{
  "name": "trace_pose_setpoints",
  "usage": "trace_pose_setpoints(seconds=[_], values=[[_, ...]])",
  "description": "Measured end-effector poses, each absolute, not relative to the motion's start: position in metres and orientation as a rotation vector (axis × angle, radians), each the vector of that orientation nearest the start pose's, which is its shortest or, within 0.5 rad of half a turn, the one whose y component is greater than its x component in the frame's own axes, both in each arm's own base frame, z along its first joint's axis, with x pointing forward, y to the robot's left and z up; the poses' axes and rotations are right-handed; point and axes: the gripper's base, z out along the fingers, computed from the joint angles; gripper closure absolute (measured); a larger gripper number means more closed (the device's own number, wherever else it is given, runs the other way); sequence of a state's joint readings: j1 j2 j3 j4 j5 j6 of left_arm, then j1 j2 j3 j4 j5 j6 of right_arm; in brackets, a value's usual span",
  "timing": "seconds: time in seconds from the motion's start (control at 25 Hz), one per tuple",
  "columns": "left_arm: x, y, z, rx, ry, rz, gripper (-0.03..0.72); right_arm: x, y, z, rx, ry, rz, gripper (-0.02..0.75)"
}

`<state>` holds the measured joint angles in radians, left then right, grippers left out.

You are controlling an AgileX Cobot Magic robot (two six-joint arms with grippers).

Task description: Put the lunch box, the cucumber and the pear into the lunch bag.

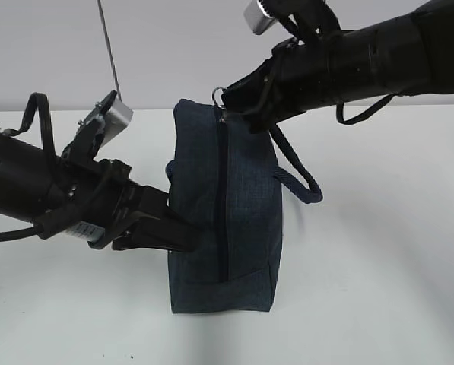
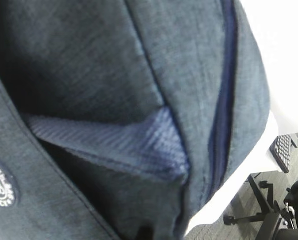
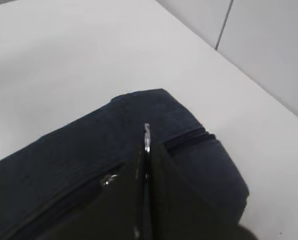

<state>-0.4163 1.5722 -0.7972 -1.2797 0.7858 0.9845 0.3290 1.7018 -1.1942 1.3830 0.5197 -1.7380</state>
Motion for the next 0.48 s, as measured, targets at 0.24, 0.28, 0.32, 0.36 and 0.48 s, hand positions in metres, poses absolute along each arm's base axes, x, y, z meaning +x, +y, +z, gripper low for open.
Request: trace_pose_setpoints(seconds=[0.24,0.28,0.32,0.36,0.48], values=[[0.234,-0.172,0.208,0.621,2.49,-1.192,0.699,0.382,0.158,0.273,-0.975,1.794,0.53,0.732],[0.234,-0.172,0.208,0.624,2.49,-1.196,0.699,0.387,0.159,0.272,-0.979,1.787,0.539,0.732],[0.233,-0.172,0.208,0.629,2.492,-1.199,0.699,0.394,0.158,0.271,-0.975,1.783,0.541,0.732],[0.233,-0.172,0.208,0.632,2.492,-1.203,0.699,0.399,0.158,0.271,-0.973,1.777,0.549,0.732],[0.232,-0.172,0.209,0.642,2.494,-1.218,0.7,0.414,0.157,0.265,-0.968,1.777,0.565,0.732]])
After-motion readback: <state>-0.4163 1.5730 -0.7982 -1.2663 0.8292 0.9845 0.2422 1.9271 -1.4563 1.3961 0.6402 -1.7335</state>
